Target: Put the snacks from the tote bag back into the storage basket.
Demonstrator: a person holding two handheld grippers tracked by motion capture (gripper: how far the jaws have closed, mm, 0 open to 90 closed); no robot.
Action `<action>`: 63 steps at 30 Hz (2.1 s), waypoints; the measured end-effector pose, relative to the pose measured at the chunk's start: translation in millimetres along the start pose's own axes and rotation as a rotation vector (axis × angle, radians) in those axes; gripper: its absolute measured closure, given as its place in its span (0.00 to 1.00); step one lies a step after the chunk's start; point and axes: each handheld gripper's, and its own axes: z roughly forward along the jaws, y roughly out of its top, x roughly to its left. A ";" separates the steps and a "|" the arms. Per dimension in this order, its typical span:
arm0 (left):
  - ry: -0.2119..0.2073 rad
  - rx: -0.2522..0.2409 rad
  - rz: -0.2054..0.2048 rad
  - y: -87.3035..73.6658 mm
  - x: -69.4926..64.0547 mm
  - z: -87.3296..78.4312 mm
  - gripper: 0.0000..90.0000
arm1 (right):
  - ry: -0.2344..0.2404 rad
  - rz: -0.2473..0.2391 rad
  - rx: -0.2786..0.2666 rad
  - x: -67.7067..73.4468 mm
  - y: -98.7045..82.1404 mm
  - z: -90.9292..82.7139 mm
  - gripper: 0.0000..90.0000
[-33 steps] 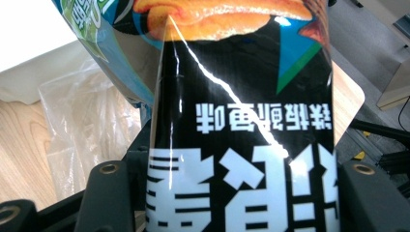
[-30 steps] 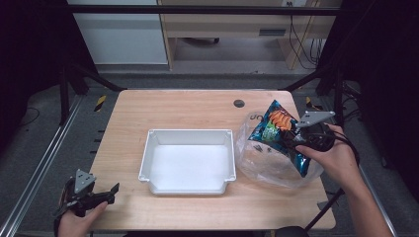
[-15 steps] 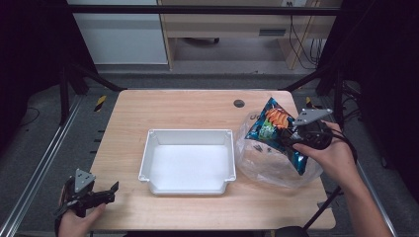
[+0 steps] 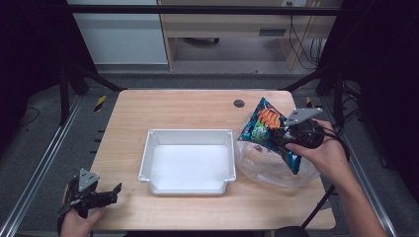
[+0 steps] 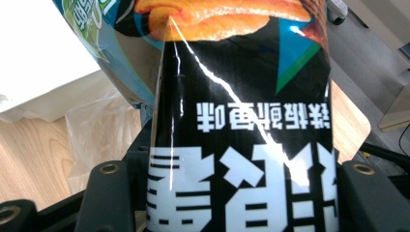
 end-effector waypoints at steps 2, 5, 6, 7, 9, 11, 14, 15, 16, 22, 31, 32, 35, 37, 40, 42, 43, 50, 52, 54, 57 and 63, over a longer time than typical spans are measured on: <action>0.005 -0.002 0.001 0.2 0.5 -0.6 0.01 | 0.004 -0.006 -0.005 1.6 2.7 0.5 0.45; -0.012 -0.006 0.012 0.2 1.2 -2.1 0.01 | 0.004 -0.017 0.000 4.5 6.6 0.9 0.45; -0.012 -0.005 0.011 0.2 1.2 -2.0 0.01 | 0.009 -0.024 -0.003 5.8 8.3 1.2 0.45; -0.014 -0.003 0.010 0.2 1.4 -2.0 0.01 | 0.009 -0.029 0.000 6.6 9.4 1.0 0.45; -0.021 -0.004 0.011 0.3 1.8 -2.5 0.01 | 0.014 -0.035 -0.006 8.6 12.2 1.5 0.45; -0.019 -0.010 0.015 0.3 1.3 -2.4 0.01 | 0.013 -0.038 -0.003 10.1 14.5 1.7 0.45; -0.022 -0.003 0.030 0.7 0.2 -2.5 0.01 | 0.018 -0.048 -0.003 12.3 17.7 3.3 0.45; -0.024 -0.004 0.032 0.8 0.1 -2.5 0.01 | 0.020 -0.052 -0.006 12.9 18.6 4.1 0.45; -0.029 -0.006 0.035 1.0 -0.2 -2.6 0.01 | 0.024 -0.055 -0.009 13.2 19.2 4.8 0.45; -0.030 -0.007 0.037 0.4 0.8 -2.9 0.01 | 0.032 -0.073 -0.009 17.7 26.3 8.1 0.45; -0.041 -0.005 0.036 0.2 0.7 -3.6 0.01 | 0.046 -0.110 -0.006 27.7 37.7 10.9 0.45; -0.046 -0.008 0.036 0.0 0.8 -3.6 0.01 | 0.050 -0.114 -0.009 30.4 40.6 11.4 0.45; -0.053 -0.005 0.040 -0.3 1.6 -4.2 0.01 | 0.055 -0.125 -0.008 32.0 43.0 11.9 0.45; -0.064 -0.008 0.043 -0.7 1.8 -4.6 0.01 | 0.058 -0.135 -0.010 34.3 46.2 13.1 0.45; -0.067 -0.008 0.043 -0.7 1.9 -5.0 0.01 | 0.065 -0.140 -0.012 36.9 49.7 15.2 0.45; -0.068 -0.008 0.042 -0.7 2.0 -5.1 0.02 | 0.068 -0.152 -0.006 39.2 53.5 17.3 0.45; -0.069 -0.008 0.041 -0.7 2.0 -5.1 0.02 | 0.071 -0.156 -0.009 40.2 54.9 18.6 0.45; -0.071 -0.007 0.038 -0.8 2.0 -5.1 0.03 | 0.086 -0.176 -0.012 46.2 64.0 24.3 0.45; -0.070 -0.007 0.038 -0.9 2.0 -5.2 0.03 | 0.080 -0.176 -0.008 47.3 65.2 24.5 0.45; -0.071 -0.008 0.034 -0.8 2.0 -5.1 0.03 | 0.093 -0.193 -0.008 50.5 69.1 27.0 0.45; -0.072 -0.007 0.034 -0.7 1.9 -5.0 0.03 | 0.096 -0.201 -0.005 52.3 70.9 28.6 0.45; -0.071 -0.007 0.032 -0.7 1.7 -4.8 0.04 | 0.106 -0.216 -0.006 56.4 76.3 34.5 0.46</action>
